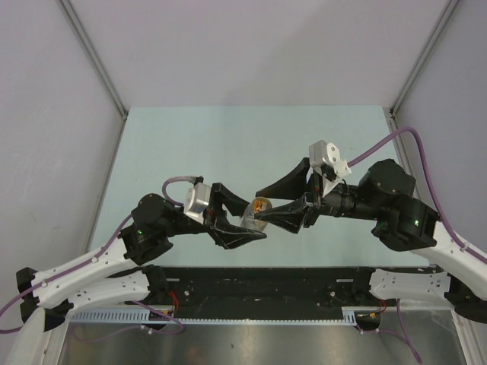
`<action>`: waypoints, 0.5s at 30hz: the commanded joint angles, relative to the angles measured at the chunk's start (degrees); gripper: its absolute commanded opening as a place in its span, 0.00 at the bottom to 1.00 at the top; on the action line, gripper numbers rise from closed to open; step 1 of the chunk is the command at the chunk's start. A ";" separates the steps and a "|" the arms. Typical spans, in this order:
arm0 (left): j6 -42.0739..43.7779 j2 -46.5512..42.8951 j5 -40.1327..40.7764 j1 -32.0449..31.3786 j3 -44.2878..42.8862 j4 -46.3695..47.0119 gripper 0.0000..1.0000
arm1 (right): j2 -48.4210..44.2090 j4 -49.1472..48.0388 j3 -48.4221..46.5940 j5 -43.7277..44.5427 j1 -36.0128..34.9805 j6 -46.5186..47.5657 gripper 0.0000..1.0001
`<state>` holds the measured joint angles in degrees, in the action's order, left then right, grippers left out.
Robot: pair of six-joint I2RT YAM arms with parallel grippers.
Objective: Sort the pills into containers
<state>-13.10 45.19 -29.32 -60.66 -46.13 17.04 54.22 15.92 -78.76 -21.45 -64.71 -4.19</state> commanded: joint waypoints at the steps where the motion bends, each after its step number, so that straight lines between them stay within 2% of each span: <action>1: -1.40 -0.01 4.27 0.46 -0.01 2.12 0.00 | -0.52 0.16 0.10 -6.06 -2.00 -0.56 0.53; 6: -1.40 0.07 4.45 0.46 0.16 2.12 0.01 | -0.69 0.42 0.10 -6.23 -2.35 -0.30 0.59; 15: -1.40 -0.01 4.19 0.46 -0.10 2.12 0.00 | -0.60 1.74 0.10 -4.39 -2.79 0.40 0.58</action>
<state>-13.13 45.21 -29.36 -60.77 -46.06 17.04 54.15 15.99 -78.76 -22.00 -65.54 -3.55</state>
